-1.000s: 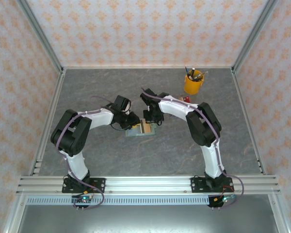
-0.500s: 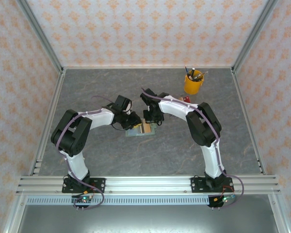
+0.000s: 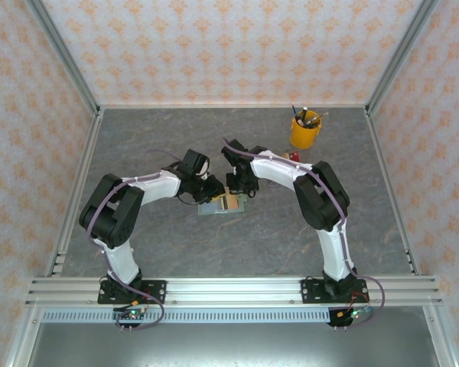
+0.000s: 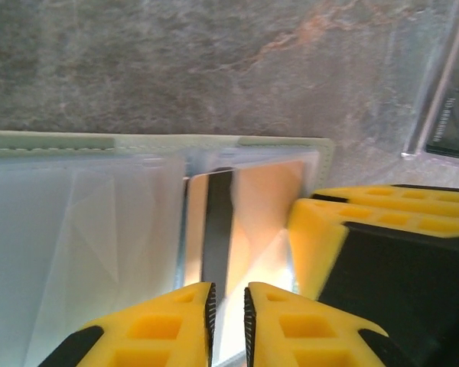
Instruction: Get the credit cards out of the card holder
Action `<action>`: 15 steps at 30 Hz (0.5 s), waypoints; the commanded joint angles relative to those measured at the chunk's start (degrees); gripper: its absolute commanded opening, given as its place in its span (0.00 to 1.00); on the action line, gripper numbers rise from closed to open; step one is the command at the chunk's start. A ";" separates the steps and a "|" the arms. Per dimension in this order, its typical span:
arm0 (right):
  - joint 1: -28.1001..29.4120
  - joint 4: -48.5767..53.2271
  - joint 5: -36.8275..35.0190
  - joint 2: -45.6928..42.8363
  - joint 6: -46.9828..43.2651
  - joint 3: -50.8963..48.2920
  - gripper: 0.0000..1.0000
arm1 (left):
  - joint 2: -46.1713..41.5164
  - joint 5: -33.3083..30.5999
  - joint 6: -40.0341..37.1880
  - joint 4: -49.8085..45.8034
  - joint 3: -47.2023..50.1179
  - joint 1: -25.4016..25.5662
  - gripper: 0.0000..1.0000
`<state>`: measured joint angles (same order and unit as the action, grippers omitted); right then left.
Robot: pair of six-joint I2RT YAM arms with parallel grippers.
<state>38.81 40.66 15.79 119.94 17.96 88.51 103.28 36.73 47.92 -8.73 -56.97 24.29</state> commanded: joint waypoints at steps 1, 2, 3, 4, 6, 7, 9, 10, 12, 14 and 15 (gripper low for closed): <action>-0.10 0.14 -0.18 2.60 0.60 -2.82 0.16 | 1.57 -0.83 -1.61 -1.53 -0.90 0.32 0.21; -0.14 0.18 -0.31 2.62 0.72 -2.96 0.16 | 1.57 -1.56 -1.79 -1.78 -0.79 0.32 0.21; -0.14 0.18 -0.23 2.72 0.73 -3.04 0.16 | 1.51 -2.37 -1.86 -2.27 -0.73 0.32 0.21; -0.14 0.14 -0.21 2.75 0.76 -3.12 0.16 | 1.48 -3.11 -2.04 -2.74 -0.69 0.32 0.21; -0.14 0.20 -0.32 3.07 0.76 -3.17 0.16 | 1.24 -4.60 -2.26 -3.36 -0.60 0.31 0.21; -0.14 0.29 -0.37 3.13 0.72 -3.03 0.16 | 1.22 -5.42 -2.47 -3.84 -0.68 0.31 0.21; -0.14 0.24 -0.40 3.09 0.73 -3.16 0.16 | 1.22 -5.90 -3.15 -4.16 -0.88 0.32 0.23; -0.14 0.29 -0.49 3.06 0.73 -3.21 0.16 | 1.45 -5.18 -3.19 -3.45 -0.84 0.31 0.23; -0.22 0.23 -0.45 3.12 0.65 -3.26 0.16 | 2.20 -4.19 -3.02 -2.68 -1.01 0.29 0.23; -0.22 -0.08 0.01 3.15 0.71 -3.52 0.16 | 2.77 -2.63 -2.62 -1.23 -0.95 0.40 0.23; -0.22 -0.17 0.12 3.13 0.74 -3.64 0.16 | 2.88 -2.15 -2.49 -0.57 -0.82 0.40 0.24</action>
<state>38.57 40.10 16.40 119.83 18.00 88.07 104.75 34.70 46.44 -9.54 -57.08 24.40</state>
